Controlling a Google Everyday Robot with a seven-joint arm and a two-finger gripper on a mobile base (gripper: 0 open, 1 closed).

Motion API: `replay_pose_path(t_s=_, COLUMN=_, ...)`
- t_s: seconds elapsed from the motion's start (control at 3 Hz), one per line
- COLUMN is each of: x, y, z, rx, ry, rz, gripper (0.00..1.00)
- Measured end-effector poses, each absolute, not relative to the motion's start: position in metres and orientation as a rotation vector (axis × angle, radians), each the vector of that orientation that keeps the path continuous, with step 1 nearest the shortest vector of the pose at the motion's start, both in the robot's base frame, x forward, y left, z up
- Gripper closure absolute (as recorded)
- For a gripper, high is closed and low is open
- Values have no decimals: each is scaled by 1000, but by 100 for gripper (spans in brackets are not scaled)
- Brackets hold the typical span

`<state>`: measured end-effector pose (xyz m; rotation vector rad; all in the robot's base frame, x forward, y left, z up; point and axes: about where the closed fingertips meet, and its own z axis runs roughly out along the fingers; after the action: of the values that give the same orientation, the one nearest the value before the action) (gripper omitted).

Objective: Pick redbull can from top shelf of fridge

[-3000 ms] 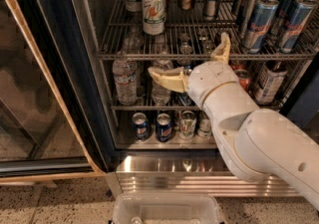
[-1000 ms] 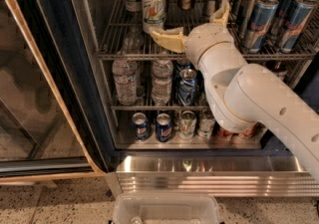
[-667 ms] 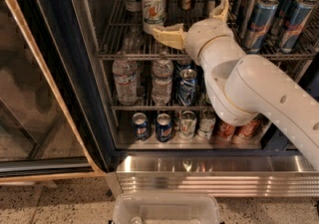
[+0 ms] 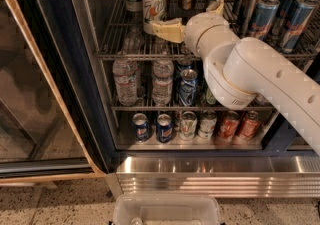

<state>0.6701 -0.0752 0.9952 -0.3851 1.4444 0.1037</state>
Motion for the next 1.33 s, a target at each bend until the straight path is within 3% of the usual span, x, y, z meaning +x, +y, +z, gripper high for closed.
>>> replay_pose_path(t_s=1.0, x=697, y=-87, z=1005, rx=-341, ry=1439, rz=65, gripper=0)
replay_pose_path(t_s=1.33, x=707, y=-96, z=1006, rx=-310, ry=1449, rz=58, gripper=10)
